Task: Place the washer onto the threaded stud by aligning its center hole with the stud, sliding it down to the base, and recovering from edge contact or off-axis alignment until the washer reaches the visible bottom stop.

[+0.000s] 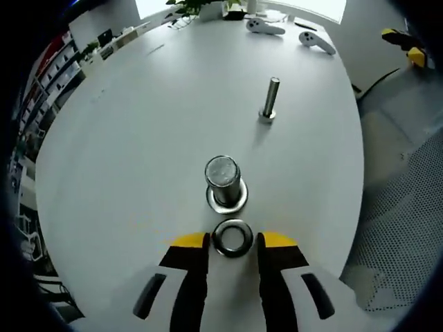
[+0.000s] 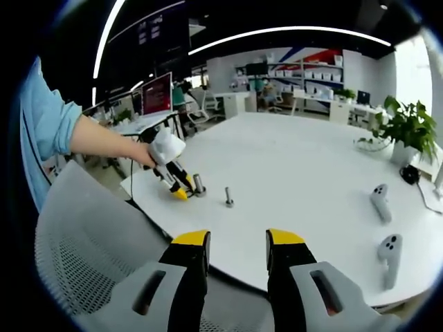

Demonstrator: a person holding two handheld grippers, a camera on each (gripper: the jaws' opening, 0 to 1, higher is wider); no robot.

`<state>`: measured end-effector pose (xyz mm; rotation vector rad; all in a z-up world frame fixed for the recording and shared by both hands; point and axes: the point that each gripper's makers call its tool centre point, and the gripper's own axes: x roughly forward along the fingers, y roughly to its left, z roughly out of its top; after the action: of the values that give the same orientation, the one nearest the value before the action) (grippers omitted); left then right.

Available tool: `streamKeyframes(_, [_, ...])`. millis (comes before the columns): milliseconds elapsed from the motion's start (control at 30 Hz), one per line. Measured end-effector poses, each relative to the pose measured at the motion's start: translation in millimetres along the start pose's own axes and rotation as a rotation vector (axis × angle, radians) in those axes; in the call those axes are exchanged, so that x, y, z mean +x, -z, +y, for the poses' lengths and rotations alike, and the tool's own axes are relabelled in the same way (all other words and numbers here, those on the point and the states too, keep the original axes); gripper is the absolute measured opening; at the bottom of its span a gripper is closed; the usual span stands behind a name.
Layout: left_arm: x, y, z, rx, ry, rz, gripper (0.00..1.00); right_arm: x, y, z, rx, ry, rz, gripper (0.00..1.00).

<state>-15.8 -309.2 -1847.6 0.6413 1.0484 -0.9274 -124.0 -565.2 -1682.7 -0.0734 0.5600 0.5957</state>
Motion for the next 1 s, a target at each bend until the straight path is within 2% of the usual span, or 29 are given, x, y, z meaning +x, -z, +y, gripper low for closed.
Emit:
streamKeyframes(33, [-1,-0.7,1.1,0.018,-0.006,-0.002,0.21,0,0.0,0,0.001,0.001,0.000,0.34])
streamKeyframes(233, [-2,2.2,6.8,0.009,-0.006,-0.024,0.22,-1,-0.8,-2,0.010,0.012,-0.009,0.34])
streamKeyframes(367, [-2,0.6,5.6,0.014,-0.009,0.002,0.21,-1,-0.9,-2,0.011,0.013,-0.010,0.34])
streamKeyframes(467, [-2,0.4,6.0,0.073,-0.021,0.020,0.20,-1,-1.0,-2,0.009,0.011,-0.009,0.34])
streamKeyframes(500, [-3,-0.9,-0.2,0.080,-0.028,0.024,0.20,-1,-1.0,-2,0.008,0.010,-0.009,0.34])
streamKeyframes(667, [-3,-7.2,2.2,0.114,-0.073,0.007,0.19,-1,-1.0,-2,0.009,0.011,-0.010,0.34])
streamKeyframes(700, [-4,-10.2,2.3,0.113,-0.076,-0.005,0.12,-1,-1.0,-2,0.009,0.011,-0.009,0.34])
streamKeyframes(733, [-7,-3.1,1.0,0.143,-0.057,0.054,0.01,-1,-0.9,-2,0.008,0.010,-0.008,0.34])
streamKeyframes(767, [-4,-9.9,4.9,0.143,-0.087,0.016,0.00,-1,-0.9,-2,0.008,0.010,-0.008,0.34])
streamKeyframes(800, [-4,-11.8,3.7,0.148,-0.078,0.005,0.00,-1,-0.7,-1,0.008,0.009,-0.007,0.34])
streamKeyframes(900, [-4,-11.2,5.8,0.150,-0.079,0.006,0.00,-1,-0.6,-1,0.007,0.007,-0.006,0.34])
streamKeyframes(1000, [-17,-15.2,10.8,0.134,-0.088,-0.037,0.00,-1,-0.4,-1,0.006,0.005,-0.005,0.34])
